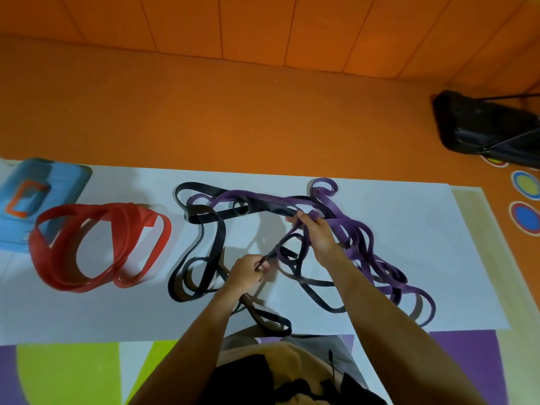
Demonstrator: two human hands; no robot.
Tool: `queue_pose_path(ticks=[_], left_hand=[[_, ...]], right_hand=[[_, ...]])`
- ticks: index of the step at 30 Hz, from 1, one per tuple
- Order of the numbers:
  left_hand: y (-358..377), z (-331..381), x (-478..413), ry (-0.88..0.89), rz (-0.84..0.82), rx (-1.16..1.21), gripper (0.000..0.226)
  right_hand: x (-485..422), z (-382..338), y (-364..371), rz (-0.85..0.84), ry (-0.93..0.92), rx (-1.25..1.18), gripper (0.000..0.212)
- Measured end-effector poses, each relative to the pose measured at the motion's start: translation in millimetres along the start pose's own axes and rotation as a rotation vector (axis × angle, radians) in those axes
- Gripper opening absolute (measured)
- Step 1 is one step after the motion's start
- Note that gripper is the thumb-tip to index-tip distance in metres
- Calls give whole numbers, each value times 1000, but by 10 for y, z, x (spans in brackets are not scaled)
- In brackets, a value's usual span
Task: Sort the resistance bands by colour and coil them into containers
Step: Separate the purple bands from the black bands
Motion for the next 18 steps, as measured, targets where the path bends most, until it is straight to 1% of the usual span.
queue_pose_path(ticks=[1, 3, 5, 7, 9, 11, 12, 13, 14, 15, 16, 17, 18], left_hand=[[-113, -19, 22, -16, 54, 23, 30], [-360, -102, 54, -48, 172, 133, 43], [-513, -175, 44, -60, 203, 200, 49], [-603, -239, 40, -85, 193, 207, 49], [-720, -320, 73, -137, 259, 190, 44], [-824, -382, 114, -204, 358, 144, 35], [-829, -391, 121, -242, 388, 122, 35], [-799, -382, 128, -282, 411, 108, 48], [-754, -346, 134, -313, 438, 90, 70], [-722, -263, 159, -325, 481, 60, 91], [-690, -144, 181, -306, 531, 14, 105], [-633, 4, 174, -261, 560, -41, 110], [-541, 153, 138, -212, 561, -92, 110]], right_hand=[[-4, -46, -54, 18, -8, 11, 33], [5, -155, -170, 51, -30, 14, 30], [3, -303, -352, 105, -71, -23, 29], [-17, -428, -604, 156, -93, -100, 32], [0, -562, -876, 166, -122, -141, 29], [50, -671, -1178, 194, -147, -34, 20], [79, -690, -1353, 225, -142, 43, 17], [104, -685, -1528, 255, -133, 114, 16], [129, -671, -1692, 278, -120, 188, 16], [155, -629, -1843, 291, -101, 255, 16], [195, -567, -1989, 305, -72, 317, 15], [241, -477, -2136, 319, -39, 358, 14], [302, -359, -2272, 331, 6, 392, 17]])
Point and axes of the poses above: each hand's wrist, its own x-axis away from the middle knuckle, its own y-axis out of the palm, z = x × y, the point moved 10 cm from there along -x, towards the middle knuckle, and after that the axes turned 6 degrees about -z, right-handed, at the moved point
